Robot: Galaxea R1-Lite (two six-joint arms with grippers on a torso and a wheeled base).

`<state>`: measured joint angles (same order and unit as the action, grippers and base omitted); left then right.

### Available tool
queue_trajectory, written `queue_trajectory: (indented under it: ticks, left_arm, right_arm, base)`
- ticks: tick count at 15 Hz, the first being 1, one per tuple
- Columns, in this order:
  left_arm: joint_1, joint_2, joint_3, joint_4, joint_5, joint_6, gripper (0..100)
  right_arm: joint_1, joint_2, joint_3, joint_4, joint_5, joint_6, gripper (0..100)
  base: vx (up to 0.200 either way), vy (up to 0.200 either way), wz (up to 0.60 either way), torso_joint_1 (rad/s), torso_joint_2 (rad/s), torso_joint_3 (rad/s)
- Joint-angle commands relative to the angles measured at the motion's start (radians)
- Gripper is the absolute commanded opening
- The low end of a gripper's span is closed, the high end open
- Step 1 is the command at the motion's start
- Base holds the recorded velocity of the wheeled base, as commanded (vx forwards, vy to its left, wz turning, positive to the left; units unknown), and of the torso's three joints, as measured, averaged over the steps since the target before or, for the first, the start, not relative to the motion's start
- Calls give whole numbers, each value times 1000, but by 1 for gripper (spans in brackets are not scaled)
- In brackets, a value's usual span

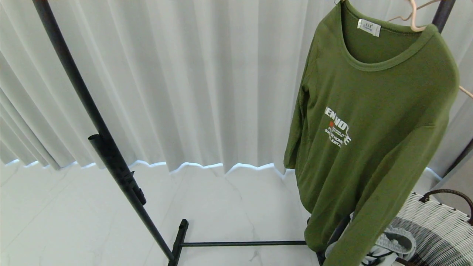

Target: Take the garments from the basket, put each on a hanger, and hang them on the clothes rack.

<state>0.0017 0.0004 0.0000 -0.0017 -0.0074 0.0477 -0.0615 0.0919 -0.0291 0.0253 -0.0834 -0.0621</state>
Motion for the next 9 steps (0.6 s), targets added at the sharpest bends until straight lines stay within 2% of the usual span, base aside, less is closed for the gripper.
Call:
queue_trajectory:
  ticks: [1, 2, 4, 6, 9]
  left_arm:
    - [0, 0, 0, 0, 0, -2, 100]
    - [0, 0, 0, 0, 0, -2, 100]
    - [0, 0, 0, 0, 0, -5, 100]
    - [0, 0, 0, 0, 0, -6, 100]
    - [0, 0, 0, 0, 0, -5, 100]
  right_arm:
    - [29, -18, 0, 2, 2, 1, 100]
    - [38, -26, -14, 7, 7, 1, 100]
    - [63, 63, -109, 45, 5, 13, 100]
    - [114, 266, -189, 64, -6, 19, 100]
    - [111, 614, -230, 56, -52, -19, 100]
  base:
    - [0, 0, 0, 0, 0, 0]
    - [0, 0, 0, 0, 0, 0]
    - [0, 0, 0, 0, 0, 0]
    - [0, 0, 0, 0, 0, 0]
    - [0, 0, 0, 0, 0, 0]
